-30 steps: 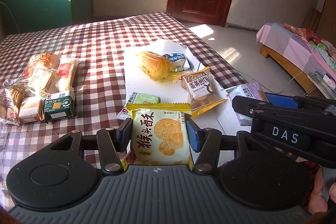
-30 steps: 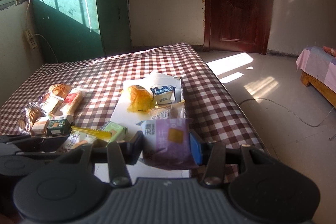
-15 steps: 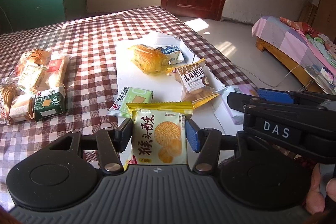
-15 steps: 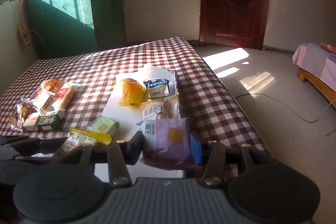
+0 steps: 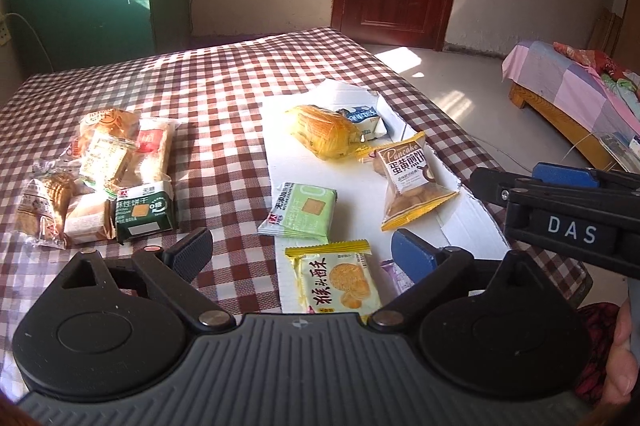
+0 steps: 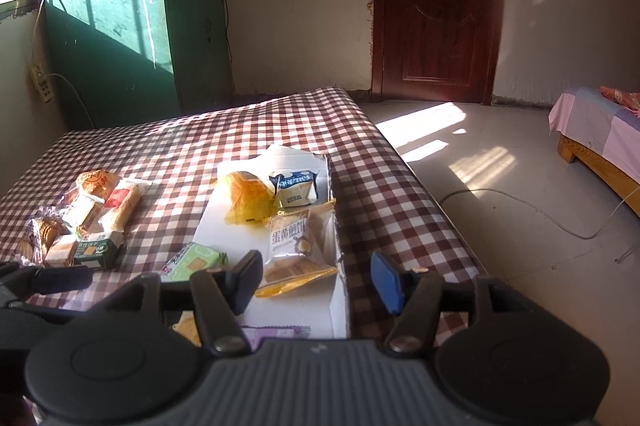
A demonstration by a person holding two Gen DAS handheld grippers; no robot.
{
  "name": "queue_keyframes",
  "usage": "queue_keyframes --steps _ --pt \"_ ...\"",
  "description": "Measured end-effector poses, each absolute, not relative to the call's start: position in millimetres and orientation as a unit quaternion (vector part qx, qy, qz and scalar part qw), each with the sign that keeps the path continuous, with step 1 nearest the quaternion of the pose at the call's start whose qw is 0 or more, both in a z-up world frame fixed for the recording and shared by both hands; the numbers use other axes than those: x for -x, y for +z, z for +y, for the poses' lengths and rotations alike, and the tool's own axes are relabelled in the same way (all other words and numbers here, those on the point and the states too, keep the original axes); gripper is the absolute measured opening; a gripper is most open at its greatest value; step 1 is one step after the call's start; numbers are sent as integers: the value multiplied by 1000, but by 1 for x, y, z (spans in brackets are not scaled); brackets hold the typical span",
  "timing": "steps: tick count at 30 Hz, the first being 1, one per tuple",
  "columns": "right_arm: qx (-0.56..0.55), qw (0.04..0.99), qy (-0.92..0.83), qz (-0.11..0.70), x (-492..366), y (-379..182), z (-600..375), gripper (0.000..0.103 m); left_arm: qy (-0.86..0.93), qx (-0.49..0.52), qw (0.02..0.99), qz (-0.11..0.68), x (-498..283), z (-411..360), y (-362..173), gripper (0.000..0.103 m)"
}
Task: Organize snacks
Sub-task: 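Open both grippers to drop the yellow and purple packs onto the tray, then move both grippers back over the remaining snack pile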
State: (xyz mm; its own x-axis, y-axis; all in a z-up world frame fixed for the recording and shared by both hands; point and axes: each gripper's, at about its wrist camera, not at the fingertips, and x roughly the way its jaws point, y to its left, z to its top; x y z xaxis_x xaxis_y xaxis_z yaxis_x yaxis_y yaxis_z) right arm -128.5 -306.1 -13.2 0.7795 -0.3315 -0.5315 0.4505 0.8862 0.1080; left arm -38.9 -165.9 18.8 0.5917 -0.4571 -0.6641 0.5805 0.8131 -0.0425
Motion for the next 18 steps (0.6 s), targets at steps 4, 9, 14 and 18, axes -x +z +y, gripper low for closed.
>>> queue_keyframes --steps 4,9,14,18 --pt "-118 939 -201 253 125 -10 -300 76 -262 -84 896 347 25 -148 23 103" --pt "-112 942 -185 255 117 -7 -288 78 -233 -80 905 346 15 -126 27 103" --pt "-106 947 -166 256 109 -4 -274 78 -209 -75 913 343 8 -105 30 103" --pt "-98 950 -149 255 100 -1 -260 79 -192 -63 917 343 3 -89 32 103"
